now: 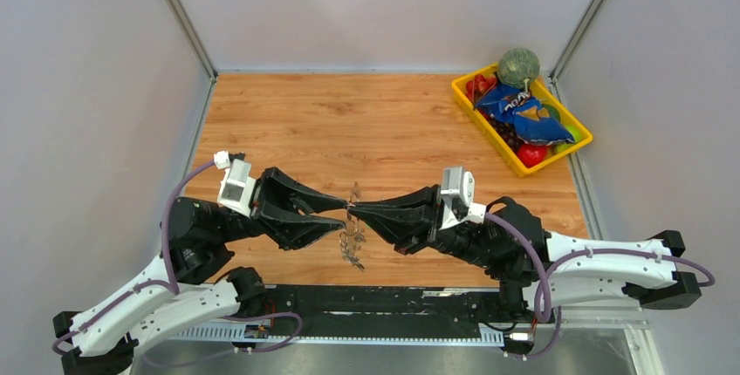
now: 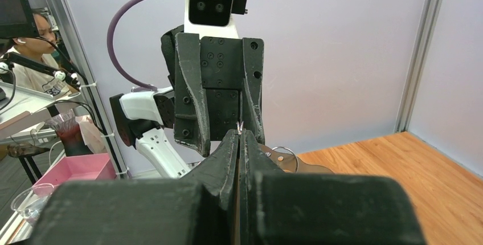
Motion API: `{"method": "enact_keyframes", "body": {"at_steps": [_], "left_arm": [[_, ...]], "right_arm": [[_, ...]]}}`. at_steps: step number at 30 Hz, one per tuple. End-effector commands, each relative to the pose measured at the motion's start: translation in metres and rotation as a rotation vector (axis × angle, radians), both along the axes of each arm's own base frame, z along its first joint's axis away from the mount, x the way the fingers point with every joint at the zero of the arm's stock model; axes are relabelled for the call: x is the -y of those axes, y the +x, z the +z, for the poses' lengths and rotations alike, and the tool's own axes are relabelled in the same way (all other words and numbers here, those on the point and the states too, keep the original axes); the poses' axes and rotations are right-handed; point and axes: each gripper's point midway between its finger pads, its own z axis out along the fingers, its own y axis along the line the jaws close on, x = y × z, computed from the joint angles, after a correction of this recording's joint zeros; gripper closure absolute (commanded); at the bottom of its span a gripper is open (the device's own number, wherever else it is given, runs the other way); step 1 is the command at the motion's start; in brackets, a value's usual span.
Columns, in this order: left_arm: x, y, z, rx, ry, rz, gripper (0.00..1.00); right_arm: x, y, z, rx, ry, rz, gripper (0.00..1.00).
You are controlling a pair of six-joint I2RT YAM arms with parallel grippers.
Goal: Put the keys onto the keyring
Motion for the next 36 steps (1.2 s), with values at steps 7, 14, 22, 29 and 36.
{"method": "enact_keyframes", "body": {"at_steps": [7,14,22,29,36], "left_arm": [[-0.008,-0.003,0.019,0.051,-0.059,0.015,0.55],[-0.009,-0.007,0.018,0.063,-0.06,-0.002,0.64],[-0.005,-0.012,0.018,0.069,-0.061,-0.039,0.66],[-0.001,-0.015,0.015,0.063,-0.061,-0.079,0.67],[0.0,-0.016,0.014,0.064,-0.062,-0.086,0.69]], "right_arm": [[0.005,-0.013,0.022,0.019,0.078,0.063,1.0],[0.007,-0.014,0.024,0.021,0.086,0.068,1.0],[0.005,-0.015,0.025,0.026,0.097,0.072,1.0],[0.005,-0.016,0.03,0.038,0.118,0.075,1.0],[-0.001,-0.018,0.032,0.05,0.122,0.084,1.0]]}}
